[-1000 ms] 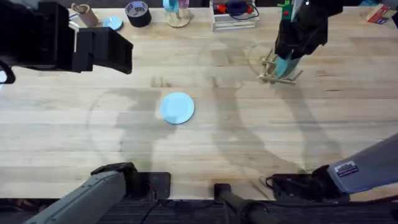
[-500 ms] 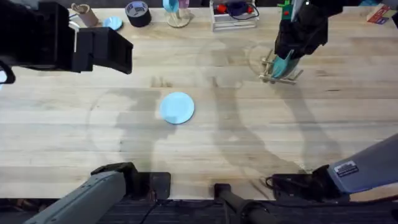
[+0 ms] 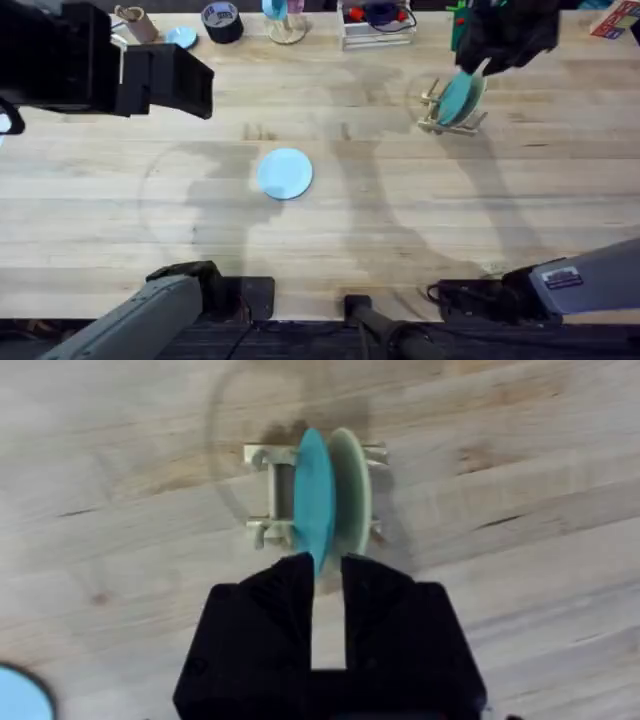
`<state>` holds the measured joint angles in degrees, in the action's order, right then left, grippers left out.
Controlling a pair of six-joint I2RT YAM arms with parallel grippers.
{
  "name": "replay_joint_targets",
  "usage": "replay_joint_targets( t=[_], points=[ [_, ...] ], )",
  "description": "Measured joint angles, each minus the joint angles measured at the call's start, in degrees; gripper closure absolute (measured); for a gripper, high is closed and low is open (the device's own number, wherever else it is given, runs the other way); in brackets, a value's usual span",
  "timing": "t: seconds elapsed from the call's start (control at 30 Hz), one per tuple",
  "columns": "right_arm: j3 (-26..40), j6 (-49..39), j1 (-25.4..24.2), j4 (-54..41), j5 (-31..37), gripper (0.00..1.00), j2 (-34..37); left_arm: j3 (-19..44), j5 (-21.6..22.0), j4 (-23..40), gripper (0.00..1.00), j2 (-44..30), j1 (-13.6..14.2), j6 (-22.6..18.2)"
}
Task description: Pick up the plates from the table one by one and place each into a slot on the dish rack.
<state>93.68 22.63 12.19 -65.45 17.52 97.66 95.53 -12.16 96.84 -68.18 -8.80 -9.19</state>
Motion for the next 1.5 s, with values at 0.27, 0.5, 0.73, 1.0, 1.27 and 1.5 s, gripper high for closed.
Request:
replay_joint_targets(
  t=[0.27, 0.5, 0.73, 1.0, 1.27, 1.5],
  points=[
    [1.1, -0.6, 0.0, -4.8, -3.3, 0.771, -7.3, 0.0, 0.0, 0.0, 0.008, 0.0, 0.0, 0.0],
    [1.1, -0.9, 0.0, -6.5, -9.6, 0.290, -14.6, 0.0, 0.0, 0.0, 0.008, 0.0, 0.0, 0.0],
    [1.1, -3.1, 0.0, -8.7, -14.1, 0.009, -23.2, 0.0, 0.0, 0.0, 0.008, 0.0, 0.0, 0.0],
    [1.1, -9.5, 0.0, -10.3, -22.7, 0.009, -30.4, 0.0, 0.0, 0.0, 0.008, 0.0, 0.0, 0.0],
    [1.1, -11.1, 0.0, -10.3, -27.7, 0.009, -34.0, 0.0, 0.0, 0.0, 0.008, 0.0, 0.0, 0.0],
    [1.1, -11.2, 0.0, -10.3, -28.3, 0.008, -34.3, 0.0, 0.0, 0.0, 0.032, 0.0, 0.0, 0.1]
  ],
)
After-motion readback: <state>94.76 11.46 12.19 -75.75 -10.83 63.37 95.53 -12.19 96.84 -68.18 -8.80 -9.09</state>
